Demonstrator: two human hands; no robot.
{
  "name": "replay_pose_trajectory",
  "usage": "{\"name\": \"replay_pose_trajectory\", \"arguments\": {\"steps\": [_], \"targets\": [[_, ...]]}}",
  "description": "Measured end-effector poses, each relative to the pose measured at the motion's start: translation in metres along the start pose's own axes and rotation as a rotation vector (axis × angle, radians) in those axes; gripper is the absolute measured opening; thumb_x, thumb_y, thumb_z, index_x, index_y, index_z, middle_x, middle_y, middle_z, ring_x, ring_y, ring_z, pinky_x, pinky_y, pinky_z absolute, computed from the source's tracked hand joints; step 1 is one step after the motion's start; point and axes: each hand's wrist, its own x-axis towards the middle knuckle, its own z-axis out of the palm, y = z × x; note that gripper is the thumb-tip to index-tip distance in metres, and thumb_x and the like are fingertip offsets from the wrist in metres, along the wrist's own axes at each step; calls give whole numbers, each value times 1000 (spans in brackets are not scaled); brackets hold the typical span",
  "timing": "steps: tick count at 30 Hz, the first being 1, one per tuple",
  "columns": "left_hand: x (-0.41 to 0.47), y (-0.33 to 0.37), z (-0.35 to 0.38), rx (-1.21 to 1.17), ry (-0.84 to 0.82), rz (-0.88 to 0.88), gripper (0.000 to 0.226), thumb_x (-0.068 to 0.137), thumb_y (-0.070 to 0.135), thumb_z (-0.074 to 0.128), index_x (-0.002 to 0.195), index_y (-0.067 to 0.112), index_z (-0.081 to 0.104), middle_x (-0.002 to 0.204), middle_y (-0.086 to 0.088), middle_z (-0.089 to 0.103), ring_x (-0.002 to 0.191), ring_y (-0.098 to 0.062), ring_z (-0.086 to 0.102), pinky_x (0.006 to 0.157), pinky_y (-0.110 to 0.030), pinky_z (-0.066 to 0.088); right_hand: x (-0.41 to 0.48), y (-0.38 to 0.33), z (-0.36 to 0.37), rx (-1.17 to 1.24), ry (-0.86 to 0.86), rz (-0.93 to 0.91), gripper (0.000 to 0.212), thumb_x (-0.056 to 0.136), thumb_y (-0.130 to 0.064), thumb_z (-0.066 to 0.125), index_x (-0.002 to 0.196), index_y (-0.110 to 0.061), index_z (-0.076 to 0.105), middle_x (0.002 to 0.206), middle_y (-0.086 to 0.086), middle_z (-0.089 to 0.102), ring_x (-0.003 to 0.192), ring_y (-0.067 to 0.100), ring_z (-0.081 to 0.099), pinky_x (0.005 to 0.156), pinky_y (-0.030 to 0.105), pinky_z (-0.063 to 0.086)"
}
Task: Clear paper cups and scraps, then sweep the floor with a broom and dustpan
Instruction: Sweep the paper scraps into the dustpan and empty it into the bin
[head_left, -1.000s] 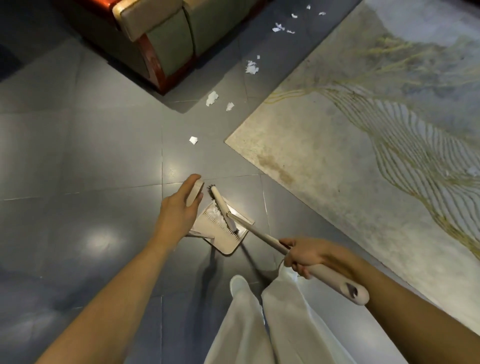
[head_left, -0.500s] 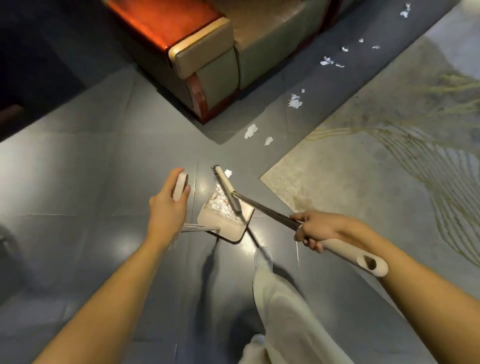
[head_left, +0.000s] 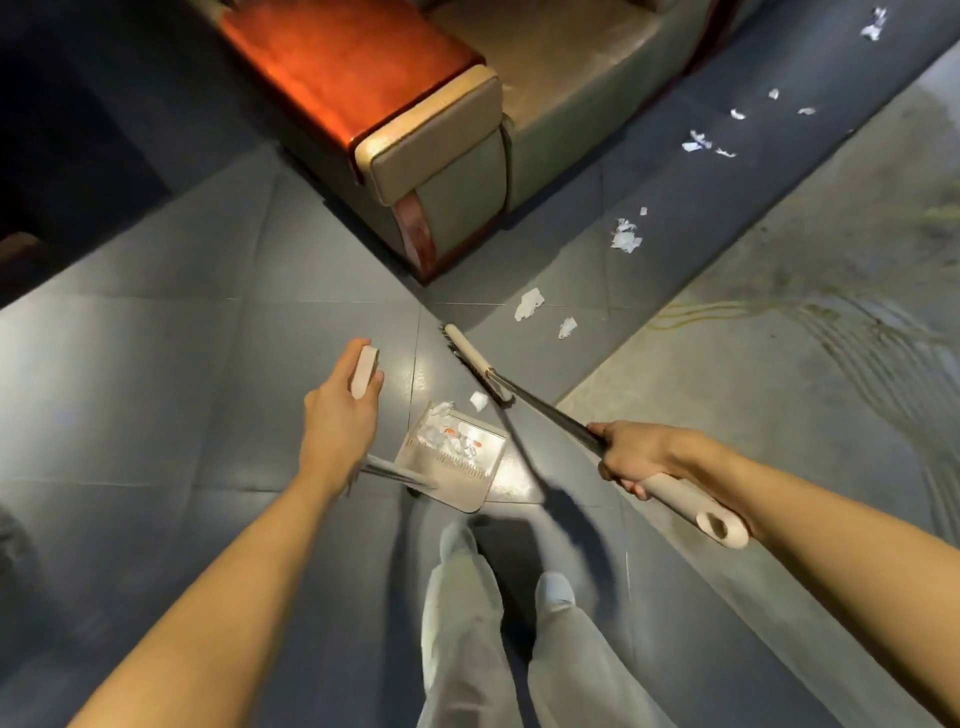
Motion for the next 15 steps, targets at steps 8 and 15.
{"name": "replay_pose_trajectory", "arguments": {"steps": [8, 15], "targets": [[75, 12, -7, -55, -100, 21, 33, 97, 29, 54, 129, 34, 53, 94, -5, 60, 82, -33, 57, 79, -50, 55, 18, -34, 6, 105, -169, 119, 77, 80, 1, 45, 146, -36, 28, 58, 3, 49, 37, 11, 42, 40, 21, 41], [116, 28, -4, -50, -206, 59, 31, 97, 36, 52, 116, 60, 44, 100, 4, 60, 87, -30, 61, 81, -42, 54, -19, -44, -27, 102, -93, 61, 81, 81, -1, 46, 148, -40, 24, 52, 0, 52, 35, 12, 44, 42, 22, 43]]}}
